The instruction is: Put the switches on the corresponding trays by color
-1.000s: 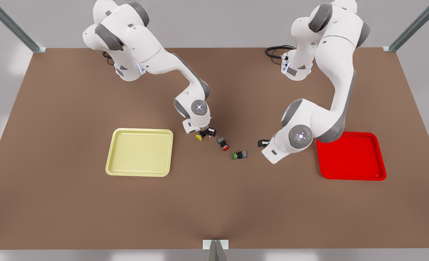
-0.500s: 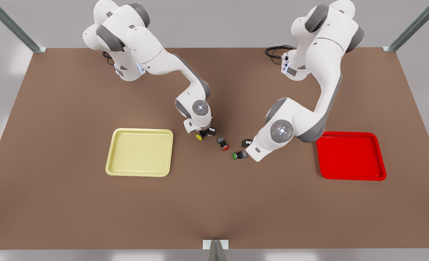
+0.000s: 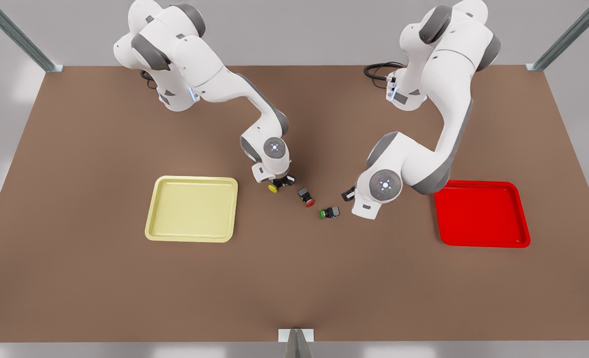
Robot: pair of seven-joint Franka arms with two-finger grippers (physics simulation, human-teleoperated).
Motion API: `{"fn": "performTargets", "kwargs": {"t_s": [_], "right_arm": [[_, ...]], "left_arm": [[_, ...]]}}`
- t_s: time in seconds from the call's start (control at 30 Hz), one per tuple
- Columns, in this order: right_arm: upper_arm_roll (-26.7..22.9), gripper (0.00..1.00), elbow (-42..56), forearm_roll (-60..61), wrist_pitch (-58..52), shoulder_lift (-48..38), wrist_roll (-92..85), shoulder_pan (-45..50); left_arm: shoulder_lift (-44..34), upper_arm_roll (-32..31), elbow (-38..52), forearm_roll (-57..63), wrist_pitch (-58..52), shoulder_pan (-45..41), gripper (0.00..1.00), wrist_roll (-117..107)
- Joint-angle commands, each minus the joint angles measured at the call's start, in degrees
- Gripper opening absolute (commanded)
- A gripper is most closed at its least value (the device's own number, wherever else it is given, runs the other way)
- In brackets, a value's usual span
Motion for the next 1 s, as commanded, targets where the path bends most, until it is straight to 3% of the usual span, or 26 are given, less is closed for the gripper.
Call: {"fn": "performTargets", "kwargs": {"t_s": [0.0, 0.23, 0.43, 0.53, 0.6, 0.63, 0.67, 0.97], "right_arm": [[0.0, 0.52, 0.0, 0.0, -0.1, -0.1, 0.0, 0.0], [1.0, 0.52, -0.1, 0.0, -4.8, -4.3, -1.3, -2.0], [0.9, 0.52, -0.3, 0.0, -12.3, -8.7, -12.5, -9.1], [0.3, 0.52, -0.5, -0.1, -18.3, -11.3, -26.8, -16.6], [-6.1, 0.53, -0.4, -0.2, -22.3, -12.0, -48.2, -20.9], [-10.9, 0.54, -0.4, -0.3, -23.5, -11.9, -59.2, -21.4], [-11.9, 0.97, -0.5, -0.3, -23.6, -11.3, -62.4, -22.1], [-11.8, 1.0, 0.1, -0.3, -24.7, -11.3, -61.3, -21.7]], "left_arm": [[0.0, 0.0, 0.1, -1.3, 0.1, 0.0, 1.0, 0.0], [0.1, -0.1, 0.2, -3.3, 1.8, -0.4, 1.0, -1.7], [0.4, -1.0, 0.2, -3.4, 4.1, -1.9, 1.0, -7.5], [0.7, -1.0, 1.0, -3.3, 4.3, -4.6, 1.0, -11.7], [1.9, -1.0, 2.5, -3.3, 4.4, -6.5, 1.0, -14.3], [2.1, -1.0, 2.5, -3.3, 6.2, -7.2, 1.0, -16.3], [2.5, -1.0, 2.5, -3.2, 6.4, -8.0, 1.0, -16.7], [4.5, -1.0, 2.5, -2.6, 8.5, -10.7, 0.99, -20.8]]}}
